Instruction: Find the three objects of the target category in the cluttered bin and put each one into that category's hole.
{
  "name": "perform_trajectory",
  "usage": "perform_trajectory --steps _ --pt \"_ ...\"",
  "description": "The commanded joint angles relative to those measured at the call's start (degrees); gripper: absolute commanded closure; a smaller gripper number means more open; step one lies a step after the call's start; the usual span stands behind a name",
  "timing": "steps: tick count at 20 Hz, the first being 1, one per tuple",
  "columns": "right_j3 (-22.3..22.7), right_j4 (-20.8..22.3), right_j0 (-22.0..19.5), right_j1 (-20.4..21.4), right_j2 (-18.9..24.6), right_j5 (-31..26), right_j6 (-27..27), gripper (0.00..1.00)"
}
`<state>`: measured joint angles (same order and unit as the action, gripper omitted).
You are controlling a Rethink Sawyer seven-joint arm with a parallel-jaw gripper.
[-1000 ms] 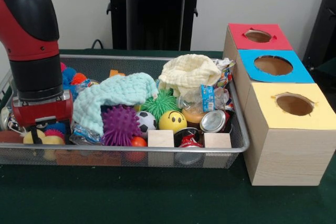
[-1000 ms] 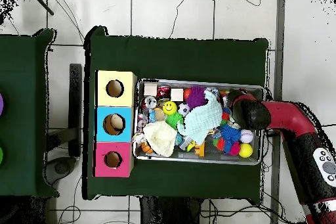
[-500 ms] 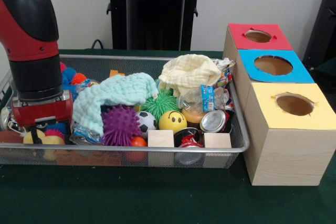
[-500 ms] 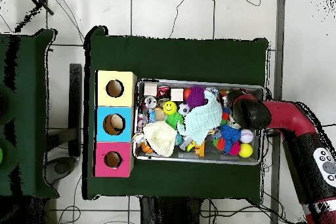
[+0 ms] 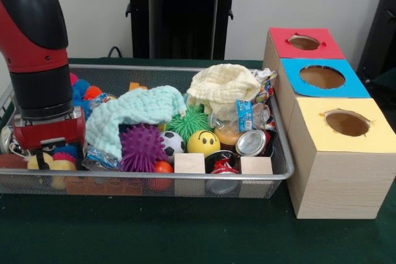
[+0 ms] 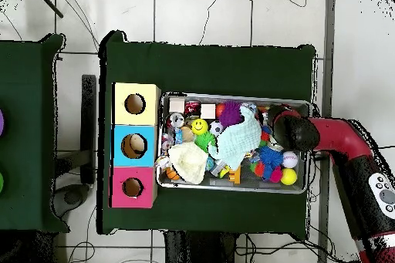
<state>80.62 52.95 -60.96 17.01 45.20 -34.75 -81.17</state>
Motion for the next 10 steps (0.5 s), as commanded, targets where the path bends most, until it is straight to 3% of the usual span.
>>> perform_trajectory --steps 1,10 --pt "-7.2 3.9 0.5 -6.0 -2.9 -2.8 18.0 0.0" --pt "-7.2 3.8 0.5 -6.0 -3.0 -2.9 18.0 0.0"
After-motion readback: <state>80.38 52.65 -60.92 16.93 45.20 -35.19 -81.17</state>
